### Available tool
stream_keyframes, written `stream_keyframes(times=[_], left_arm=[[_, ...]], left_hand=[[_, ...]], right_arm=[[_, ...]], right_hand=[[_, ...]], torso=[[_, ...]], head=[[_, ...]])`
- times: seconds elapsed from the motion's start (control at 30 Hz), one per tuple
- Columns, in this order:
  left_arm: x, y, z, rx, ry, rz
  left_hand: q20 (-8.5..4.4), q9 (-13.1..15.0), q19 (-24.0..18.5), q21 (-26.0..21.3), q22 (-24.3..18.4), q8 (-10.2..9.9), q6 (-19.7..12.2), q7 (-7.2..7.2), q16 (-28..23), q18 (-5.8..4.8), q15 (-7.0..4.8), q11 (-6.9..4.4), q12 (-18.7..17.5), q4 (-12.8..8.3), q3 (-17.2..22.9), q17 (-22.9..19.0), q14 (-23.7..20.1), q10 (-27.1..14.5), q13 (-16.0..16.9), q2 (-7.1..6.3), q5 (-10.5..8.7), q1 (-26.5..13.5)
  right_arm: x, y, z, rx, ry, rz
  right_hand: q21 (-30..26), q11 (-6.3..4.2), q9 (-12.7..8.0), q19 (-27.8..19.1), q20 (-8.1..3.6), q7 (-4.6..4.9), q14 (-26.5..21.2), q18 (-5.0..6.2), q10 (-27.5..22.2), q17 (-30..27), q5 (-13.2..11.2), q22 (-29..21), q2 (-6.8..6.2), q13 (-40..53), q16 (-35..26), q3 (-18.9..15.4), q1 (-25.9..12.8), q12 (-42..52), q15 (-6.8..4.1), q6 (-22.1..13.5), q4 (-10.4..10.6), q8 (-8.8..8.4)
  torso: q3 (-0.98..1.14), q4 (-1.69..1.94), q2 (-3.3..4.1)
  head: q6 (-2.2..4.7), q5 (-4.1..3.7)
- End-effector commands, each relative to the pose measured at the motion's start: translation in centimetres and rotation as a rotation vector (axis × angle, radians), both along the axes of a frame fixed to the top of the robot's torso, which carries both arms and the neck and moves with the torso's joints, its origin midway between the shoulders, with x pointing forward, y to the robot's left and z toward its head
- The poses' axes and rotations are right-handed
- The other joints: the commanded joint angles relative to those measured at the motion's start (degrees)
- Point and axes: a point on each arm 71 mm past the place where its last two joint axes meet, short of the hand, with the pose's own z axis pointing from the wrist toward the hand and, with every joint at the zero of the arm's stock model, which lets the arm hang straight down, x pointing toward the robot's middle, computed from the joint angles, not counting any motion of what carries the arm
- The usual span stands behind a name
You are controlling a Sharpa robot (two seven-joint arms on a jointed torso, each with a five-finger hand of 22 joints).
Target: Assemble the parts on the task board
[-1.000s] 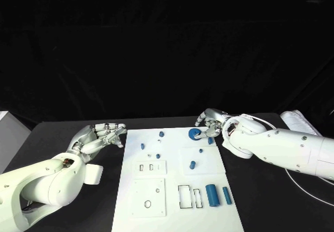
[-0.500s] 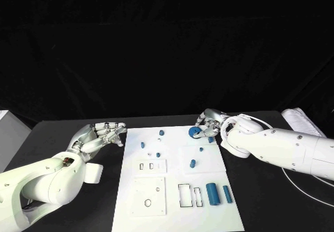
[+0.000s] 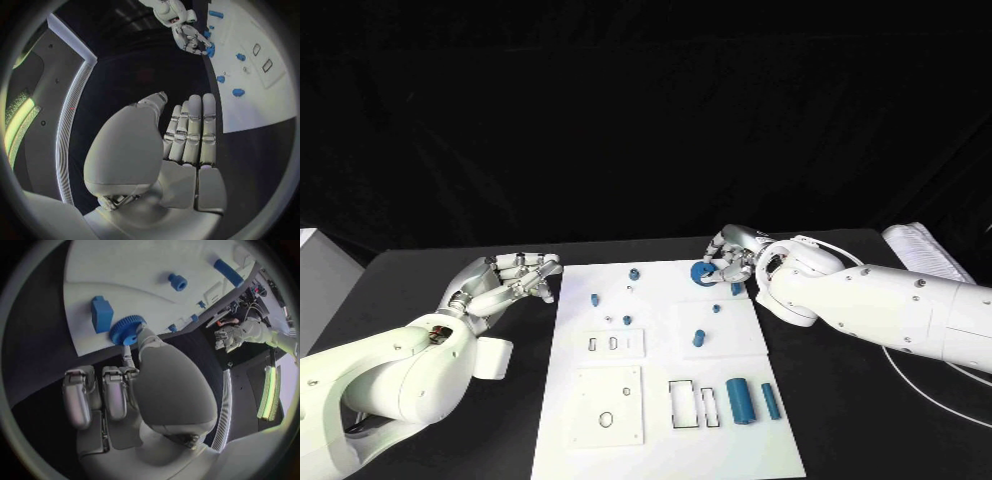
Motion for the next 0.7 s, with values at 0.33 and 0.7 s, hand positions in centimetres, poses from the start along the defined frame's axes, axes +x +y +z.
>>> stream_keyframes(times=[0.33,0.7], left_arm=[[0.0,-0.2,0.1,-0.009,-0.001,-0.021],[0.0,-0.3,0.1,-0.012,-0.001,-0.026]], left_hand=[[-0.11,0.1,-0.4,0.4,0.1,-0.2,-0.3,0.04,0.3,0.27,-0.04,0.12,-0.2,0.0,0.4,0.0,-0.4,-0.3,0.1,-0.22,-0.31,0.1],[-0.1,0.1,-0.5,0.4,0.1,-0.2,-0.3,0.06,0.3,0.27,-0.02,0.14,-0.2,0.0,0.5,0.0,-0.5,-0.4,0.1,-0.2,-0.31,0.1]], right_arm=[[-0.9,1.8,0.9,-0.046,-0.183,0.091],[-3.8,7.6,1.9,-0.099,-0.366,0.277]], right_hand=[[0.1,-0.83,0.1,6.0,-0.99,-1.3,5.9,-0.8,6.0,15.0,0.3,15.1,1.66,15.1,0.2,3.3,0.6,0.1,-1.08,2.2,-0.6,0.86],[0.1,-0.93,-0.2,6.0,-1.16,-1.31,5.9,-0.8,6.0,15.0,0.2,15.1,0.31,15.1,0.2,4.4,-0.6,0.1,-1.11,2.3,-0.6,0.7]], torso=[[-0.04,0.09,0.02],[-0.07,0.03,-0.03]], head=[[0.08,-0.02],[0.15,0.44]])
